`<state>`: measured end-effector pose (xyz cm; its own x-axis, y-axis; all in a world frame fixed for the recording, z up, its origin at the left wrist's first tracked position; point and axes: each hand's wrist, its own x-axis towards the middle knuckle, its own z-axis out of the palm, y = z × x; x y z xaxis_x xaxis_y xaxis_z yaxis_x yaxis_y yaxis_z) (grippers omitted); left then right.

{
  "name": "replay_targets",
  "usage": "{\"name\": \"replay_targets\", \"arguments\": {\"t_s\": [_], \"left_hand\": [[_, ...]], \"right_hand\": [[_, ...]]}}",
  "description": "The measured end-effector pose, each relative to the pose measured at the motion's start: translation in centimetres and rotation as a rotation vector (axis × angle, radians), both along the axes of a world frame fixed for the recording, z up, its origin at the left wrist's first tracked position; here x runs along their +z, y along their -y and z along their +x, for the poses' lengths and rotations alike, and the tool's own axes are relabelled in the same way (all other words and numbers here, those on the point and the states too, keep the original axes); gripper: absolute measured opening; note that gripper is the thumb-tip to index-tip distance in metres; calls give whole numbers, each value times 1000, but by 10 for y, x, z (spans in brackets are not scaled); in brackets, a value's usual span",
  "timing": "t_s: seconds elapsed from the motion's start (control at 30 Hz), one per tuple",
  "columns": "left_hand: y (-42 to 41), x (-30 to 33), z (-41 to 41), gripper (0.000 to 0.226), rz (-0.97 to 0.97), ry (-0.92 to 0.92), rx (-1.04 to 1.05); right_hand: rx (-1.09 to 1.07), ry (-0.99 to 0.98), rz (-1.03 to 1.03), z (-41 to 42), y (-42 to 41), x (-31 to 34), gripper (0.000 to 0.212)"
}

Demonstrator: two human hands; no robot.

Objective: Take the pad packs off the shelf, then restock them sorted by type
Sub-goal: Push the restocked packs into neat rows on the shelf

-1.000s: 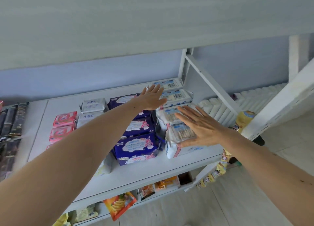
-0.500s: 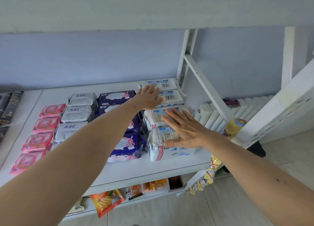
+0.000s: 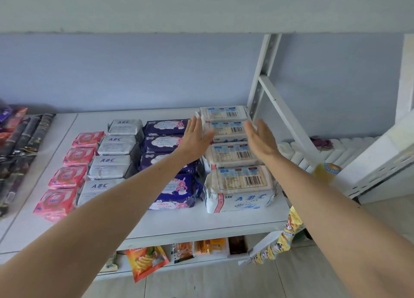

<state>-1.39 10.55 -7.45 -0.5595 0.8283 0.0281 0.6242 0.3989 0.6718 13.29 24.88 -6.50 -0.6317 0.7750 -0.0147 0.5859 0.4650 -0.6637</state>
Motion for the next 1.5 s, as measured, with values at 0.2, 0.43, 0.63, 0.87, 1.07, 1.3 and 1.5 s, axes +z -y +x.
{"name": "replay_targets", "arguments": {"t_s": [0.2, 0.43, 0.63, 0.87, 1.07, 1.3, 1.5], "left_hand": [[-16, 7, 20, 52, 275, 519, 174], [-21, 8, 25, 69, 166, 619, 182], [-8, 20, 31, 66, 191, 558, 194], [55, 21, 19, 60, 103, 207, 163], [109, -10, 4, 64, -449, -396, 26], [126, -3, 2, 62, -382, -405, -9], [108, 26, -63, 65, -465, -369, -32]], "right_hand": [[-66, -12, -174, -22, -18, 14, 66], [-69, -16, -271, -34, -18, 14, 67], [-38, 13, -181, -26, -17, 15, 72], [186, 45, 67, -21, 13, 19, 46], [457, 289, 333, -15, 62, 6, 60], [668, 264, 502, 2, 103, 4, 84], [806, 443, 598, -18, 134, 6, 131]]}}
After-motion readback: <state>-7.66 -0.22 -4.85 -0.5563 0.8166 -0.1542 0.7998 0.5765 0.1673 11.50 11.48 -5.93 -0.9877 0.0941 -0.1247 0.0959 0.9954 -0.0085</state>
